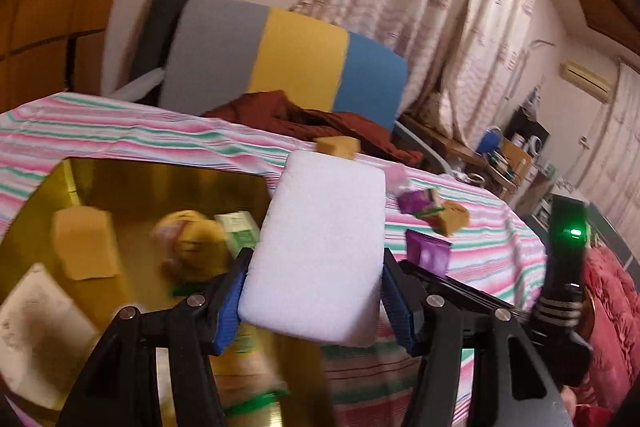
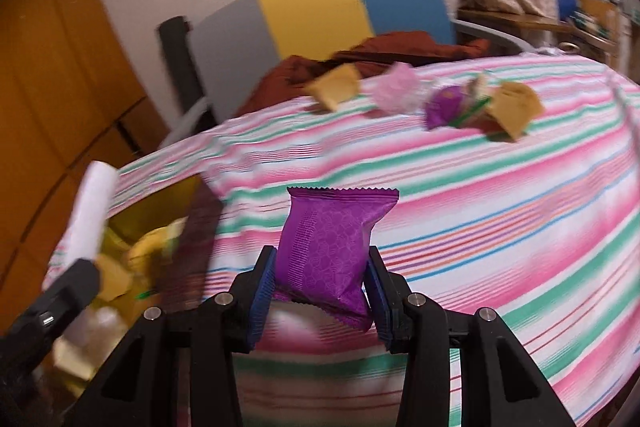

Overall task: Organize objects
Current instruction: 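Carry both to the gold tray, right releases the packet while left releases the block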

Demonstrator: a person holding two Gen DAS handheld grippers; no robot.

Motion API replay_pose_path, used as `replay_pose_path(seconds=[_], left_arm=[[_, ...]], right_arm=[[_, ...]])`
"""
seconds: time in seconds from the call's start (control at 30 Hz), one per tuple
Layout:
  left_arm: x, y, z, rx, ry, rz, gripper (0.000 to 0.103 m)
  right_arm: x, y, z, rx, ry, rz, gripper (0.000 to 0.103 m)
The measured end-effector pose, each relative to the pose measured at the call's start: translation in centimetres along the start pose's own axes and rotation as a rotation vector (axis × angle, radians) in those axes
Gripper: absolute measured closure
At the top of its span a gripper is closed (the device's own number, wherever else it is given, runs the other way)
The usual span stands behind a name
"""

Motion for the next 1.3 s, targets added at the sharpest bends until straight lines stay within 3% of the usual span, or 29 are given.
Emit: replay_pose_path(seconds=[0.2, 0.37, 0.67, 0.77, 0.9, 1.07, 1.13, 1.3], left_arm=[[2.2, 5.9, 2.1, 0.081, -0.038, 0.063, 0.042], [3.6, 11.3, 2.7, 0.149, -0.022, 0.121, 0.042], [3.0, 19.1, 3.5, 0.270, 0.009, 0.216, 0.042], [2.3, 21.0, 3.2, 0.295, 0.036, 0.242, 0.042], [1.1, 21.9, 2.5, 0.299, 0.088, 0.252, 0.041], [0.8, 21.8, 2.5, 0.314, 0.101, 0.251, 0.034], [1.1, 21.6, 2.8, 0.332, 0.088, 0.237, 0.026], [2.4, 20.8, 4.4, 0.374, 0.029, 0.204, 0.025]], right_arm=[[-1.0, 6.8, 0.7, 0.140, 0.038, 0.097, 0.059], [-2.1, 12.8, -0.1, 0.234, 0.079, 0.197, 0.059], [-3.3, 19.5, -4.2, 0.294, 0.162, 0.289, 0.057], [-3.3, 20.2, -5.0, 0.296, 0.182, 0.293, 0.043], [-3.2, 20.3, -4.0, 0.301, 0.154, 0.286, 0.036], [-3.6, 18.7, -3.5, 0.295, 0.162, 0.239, 0.036], [-3.7, 18.1, -3.2, 0.300, 0.167, 0.216, 0.036], [-3.6, 16.9, -2.8, 0.297, 0.164, 0.187, 0.036]])
Point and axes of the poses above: each gripper's, at about its wrist camera, not at the fingertips, and z roughly against the way its jaws point, y to its left, x to its top, the point moved 8 cm from there along -z, roughly the way its jaws point
